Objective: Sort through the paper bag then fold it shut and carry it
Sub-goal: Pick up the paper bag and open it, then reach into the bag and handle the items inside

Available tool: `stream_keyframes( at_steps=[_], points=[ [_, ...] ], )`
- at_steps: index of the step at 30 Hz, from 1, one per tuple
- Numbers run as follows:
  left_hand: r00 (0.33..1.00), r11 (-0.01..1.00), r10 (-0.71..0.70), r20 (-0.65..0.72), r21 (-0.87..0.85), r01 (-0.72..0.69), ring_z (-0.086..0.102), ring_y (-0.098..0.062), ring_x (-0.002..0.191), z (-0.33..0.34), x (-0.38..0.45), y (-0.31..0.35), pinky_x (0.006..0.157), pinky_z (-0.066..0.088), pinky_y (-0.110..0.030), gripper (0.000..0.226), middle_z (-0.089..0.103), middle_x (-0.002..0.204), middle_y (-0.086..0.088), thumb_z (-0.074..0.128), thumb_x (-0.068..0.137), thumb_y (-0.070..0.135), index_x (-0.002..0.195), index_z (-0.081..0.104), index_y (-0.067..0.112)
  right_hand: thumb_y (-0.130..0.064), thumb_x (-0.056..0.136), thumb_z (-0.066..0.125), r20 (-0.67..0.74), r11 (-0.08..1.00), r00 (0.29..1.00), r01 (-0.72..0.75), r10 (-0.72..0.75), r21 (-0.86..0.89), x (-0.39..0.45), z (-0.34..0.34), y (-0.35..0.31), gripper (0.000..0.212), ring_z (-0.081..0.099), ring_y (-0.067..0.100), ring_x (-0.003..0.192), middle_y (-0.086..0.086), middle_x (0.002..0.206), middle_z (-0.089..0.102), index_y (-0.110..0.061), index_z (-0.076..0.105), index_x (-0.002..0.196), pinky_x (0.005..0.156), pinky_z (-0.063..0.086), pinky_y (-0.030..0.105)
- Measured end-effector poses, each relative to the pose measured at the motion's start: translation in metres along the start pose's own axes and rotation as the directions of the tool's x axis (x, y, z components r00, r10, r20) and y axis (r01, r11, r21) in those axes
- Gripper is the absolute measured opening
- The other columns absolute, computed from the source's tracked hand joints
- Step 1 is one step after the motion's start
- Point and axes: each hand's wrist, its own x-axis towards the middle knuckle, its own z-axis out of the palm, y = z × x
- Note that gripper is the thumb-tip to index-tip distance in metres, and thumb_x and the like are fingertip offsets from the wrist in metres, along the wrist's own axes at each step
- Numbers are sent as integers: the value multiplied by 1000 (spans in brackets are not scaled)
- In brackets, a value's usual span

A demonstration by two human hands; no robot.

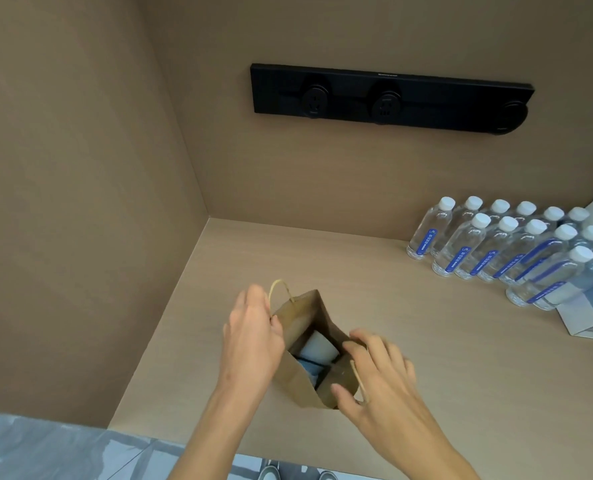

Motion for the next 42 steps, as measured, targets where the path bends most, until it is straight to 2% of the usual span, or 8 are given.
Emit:
stream_keyframes(
  at_steps=[9, 12, 16, 20, 24, 31, 36, 42],
  points=[
    [996, 984, 92, -6, -151, -92, 47, -15, 94, 11, -13, -4, 71, 41, -22, 33, 44, 100, 12, 48, 69, -7, 69, 46, 26, -38, 95, 48, 320, 988, 945, -111, 72, 107, -3, -17, 3, 64, 47, 25, 112, -6, 124, 41, -29, 20, 152, 93, 40, 34],
    [989, 987, 97, 111, -142, -81, 51, -20, 109, 12, -18, -8, 79, 51, -40, 25, 48, 116, 8, 53, 81, 9, 86, 60, 32, -39, 98, 37, 239, 977, 965, -145, 105, 157, -3, -17, 0, 24, 58, 28, 98, -1, 103, 57, -30, 55, 111, 81, 47, 37],
    [944, 988, -1, 330, 148, -50, 55, -20, 114, 8, -27, -16, 83, 50, -38, 43, 44, 132, 14, 48, 78, 57, 108, 65, 31, -49, 96, 39, 159, 963, 963, -237, 216, 131, 5, -13, -8, 44, 48, 28, 67, -4, 64, 47, -24, 36, 60, 52, 34, 34],
    [940, 980, -95, 328, 198, 30, 55, -26, 81, -3, -30, -10, 72, 44, -35, 17, 52, 112, 12, 59, 81, 47, 85, 54, 32, -28, 90, 45, 153, 958, 955, -271, 255, 93, 9, -7, -7, 9, 60, 30, 82, 5, 88, 62, -28, 53, 92, 62, 47, 35],
    [943, 979, -51, 329, 205, -18, 58, -30, 84, -9, -34, -22, 74, 52, -43, 40, 42, 123, 13, 52, 85, 10, 114, 49, 36, -20, 86, 48, 116, 965, 958, -264, 263, -15, 6, -8, -3, 39, 59, 32, 98, 3, 109, 58, -29, 49, 124, 71, 52, 38],
    [876, 991, 43, 481, 91, -98, 63, -36, 89, -1, -53, -9, 78, 53, -49, 70, 24, 139, 14, 41, 75, 5, 135, 23, 38, 9, 66, 58, -259, 819, 888, 195, -381, -539, 4, -15, -9, 36, 58, 35, 75, 13, 96, 69, 1, 74, 98, 70, 49, 44],
    [854, 989, 61, 517, 86, -122, 61, -37, 87, -2, -54, 3, 74, 52, -48, 74, 19, 140, 15, 42, 73, 3, 138, 22, 33, -4, 78, 68, 484, 738, 819, 527, -308, -423, 12, -16, -4, 11, 70, 33, 78, 11, 91, 71, -8, 73, 88, 60, 49, 32],
    [841, 988, 66, 538, 84, -131, 61, -37, 91, -1, -59, 11, 78, 51, -47, 75, 15, 146, 14, 43, 77, 3, 143, 21, 29, -14, 94, 55, 560, 947, 806, -4, 193, -321, 74, 6, -10, 20, 69, 34, 96, 17, 110, 70, -7, 67, 107, 79, 58, 39]
  ],
)
